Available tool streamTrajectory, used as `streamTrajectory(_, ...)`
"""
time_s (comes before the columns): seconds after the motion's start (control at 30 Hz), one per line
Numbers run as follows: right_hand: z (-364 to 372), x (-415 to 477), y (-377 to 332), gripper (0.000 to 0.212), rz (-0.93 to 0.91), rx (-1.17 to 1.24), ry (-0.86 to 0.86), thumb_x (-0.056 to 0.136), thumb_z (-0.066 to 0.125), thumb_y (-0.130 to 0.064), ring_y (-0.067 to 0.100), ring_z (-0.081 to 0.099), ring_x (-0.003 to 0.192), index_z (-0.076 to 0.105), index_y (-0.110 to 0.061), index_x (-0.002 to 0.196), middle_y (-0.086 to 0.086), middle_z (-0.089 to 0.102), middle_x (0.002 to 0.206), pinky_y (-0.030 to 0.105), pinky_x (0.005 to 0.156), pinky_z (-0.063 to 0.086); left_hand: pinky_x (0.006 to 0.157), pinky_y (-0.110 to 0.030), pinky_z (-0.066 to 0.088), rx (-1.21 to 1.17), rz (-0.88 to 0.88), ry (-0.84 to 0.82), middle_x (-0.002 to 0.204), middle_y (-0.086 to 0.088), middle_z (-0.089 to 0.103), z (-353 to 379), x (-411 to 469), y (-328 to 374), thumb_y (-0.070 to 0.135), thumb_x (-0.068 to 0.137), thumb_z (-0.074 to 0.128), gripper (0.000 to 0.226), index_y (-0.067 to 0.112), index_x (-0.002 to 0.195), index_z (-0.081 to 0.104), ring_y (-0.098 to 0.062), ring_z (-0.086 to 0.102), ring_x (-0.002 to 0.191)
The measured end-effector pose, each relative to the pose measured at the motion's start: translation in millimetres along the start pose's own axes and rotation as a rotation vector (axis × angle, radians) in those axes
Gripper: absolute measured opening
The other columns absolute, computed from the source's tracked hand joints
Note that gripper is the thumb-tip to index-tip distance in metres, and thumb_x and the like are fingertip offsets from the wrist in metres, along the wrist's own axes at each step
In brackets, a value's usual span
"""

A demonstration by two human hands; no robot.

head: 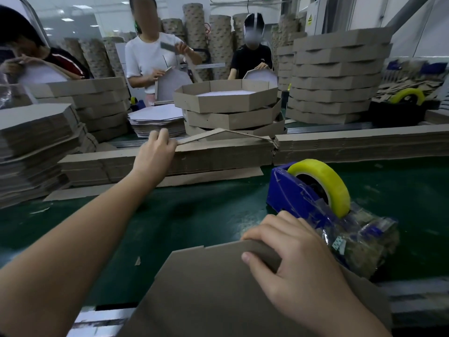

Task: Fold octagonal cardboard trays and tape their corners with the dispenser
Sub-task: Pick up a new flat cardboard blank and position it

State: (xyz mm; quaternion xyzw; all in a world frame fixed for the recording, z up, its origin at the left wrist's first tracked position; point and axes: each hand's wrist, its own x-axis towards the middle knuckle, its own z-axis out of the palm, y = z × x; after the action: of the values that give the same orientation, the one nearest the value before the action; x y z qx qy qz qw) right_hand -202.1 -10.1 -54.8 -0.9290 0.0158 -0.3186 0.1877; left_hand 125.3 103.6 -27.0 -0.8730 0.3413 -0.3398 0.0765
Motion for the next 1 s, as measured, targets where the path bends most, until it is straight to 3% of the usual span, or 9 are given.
streamTrajectory(0.1, 0, -1, -1, 0.014, 0.012, 0.008, -0.034, 0.078, 0.059, -0.039, -0.001, 0.046, 0.079, 0.067, -0.030, 0.085, -0.021, 0.055, 0.080, 0.015, 0.074, 0.036, 0.065, -0.050, 0.050, -0.152, -0.047, 0.136, 0.121, -0.027, 0.046, -30, -12, 1, -0.019, 0.070, 0.067, 0.051, -0.003, 0.116, 0.053, -0.047, 0.050, 0.097)
streamTrajectory(0.23, -2, -2, -4, 0.019, 0.027, 0.002, -0.083, 0.081, 0.058, -0.038, -0.001, 0.047, 0.085, 0.069, -0.030, 0.094, -0.021, 0.056, 0.086, 0.020, 0.080, 0.036, 0.068, -0.051, 0.050, -0.371, -0.009, 0.390, 0.118, -0.028, 0.049, -84, -34, 6, -0.015, 0.080, 0.063, 0.039, 0.003, 0.114, 0.053, -0.048, 0.055, 0.095)
streamTrajectory(0.4, -8, -1, -13, 0.044, 0.034, 0.061, -0.064, 0.087, 0.051, -0.050, -0.005, 0.046, 0.109, 0.060, -0.032, 0.127, -0.024, 0.056, 0.112, 0.025, 0.101, 0.033, 0.053, -0.053, 0.051, -0.383, 0.057, 0.565, 0.117, -0.026, 0.053, -149, -74, 23, -0.003, 0.088, 0.061, 0.035, 0.014, 0.115, 0.047, -0.044, 0.056, 0.097)
streamTrajectory(0.53, -14, 8, -36, 0.070, 0.137, 0.566, -0.034, 0.082, 0.044, -0.073, -0.012, 0.032, 0.133, 0.039, -0.041, 0.144, -0.029, 0.042, 0.144, 0.026, 0.113, 0.031, 0.050, -0.050, 0.053, -0.415, 0.156, 0.653, 0.112, -0.023, 0.059, -182, -104, 51, 0.001, 0.089, 0.062, 0.030, 0.015, 0.113, 0.048, -0.039, 0.059, 0.093)
streamTrajectory(0.63, -20, 12, -58, 0.054, 0.171, 0.988, 0.109, 0.083, 0.049, -0.066, -0.001, 0.052, 0.123, 0.055, -0.037, 0.128, -0.019, 0.060, 0.129, 0.032, 0.105, 0.045, 0.053, -0.047, 0.053, -0.431, 0.233, 0.654, 0.113, -0.024, 0.060, -192, -120, 68, 0.003, 0.088, 0.063, 0.030, 0.013, 0.114, 0.050, -0.037, 0.059, 0.094)
streamTrajectory(0.73, -25, 16, -73, 0.047, 0.372, 1.209, 0.431, 0.084, 0.054, -0.057, 0.021, 0.068, 0.102, 0.066, -0.027, 0.118, 0.002, 0.072, 0.108, 0.044, 0.083, 0.058, 0.068, -0.044, 0.055, -0.554, 0.303, 0.665, 0.121, -0.025, 0.058, -196, -130, 82, -0.002, 0.088, 0.060, 0.044, 0.014, 0.126, 0.046, -0.037, 0.059, 0.098)
streamTrajectory(0.8, -33, 18, -76, 0.037, 0.412, 1.248, 0.606, 0.089, 0.051, -0.041, 0.024, 0.071, 0.094, 0.068, -0.020, 0.115, 0.004, 0.075, 0.100, 0.039, 0.071, 0.060, 0.084, -0.038, 0.051, -0.712, 0.297, 0.629, 0.131, -0.024, 0.052, -196, -137, 88, -0.009, 0.086, 0.054, 0.057, 0.016, 0.135, 0.038, -0.035, 0.057, 0.109)
streamTrajectory(0.87, -48, 17, -75, 0.029, 0.375, 1.261, 0.671, 0.097, 0.045, -0.029, 0.021, 0.072, 0.093, 0.065, -0.016, 0.112, 0.003, 0.076, 0.098, 0.032, 0.068, 0.060, 0.091, -0.034, 0.048, -0.775, 0.243, 0.571, 0.136, -0.020, 0.049, -191, -145, 89, -0.009, 0.083, 0.051, 0.064, 0.014, 0.141, 0.035, -0.031, 0.053, 0.118)
streamTrajectory(1.0, -83, 8, -55, 0.025, 0.417, 1.193, 0.832, 0.102, 0.039, -0.021, 0.021, 0.073, 0.089, 0.059, -0.010, 0.113, 0.005, 0.076, 0.094, 0.028, 0.064, 0.059, 0.079, -0.043, 0.054, -0.709, 0.125, 0.427, 0.129, -0.018, 0.058, -168, -163, 81, -0.003, 0.081, 0.044, 0.057, 0.001, 0.138, 0.049, -0.037, 0.063, 0.105)
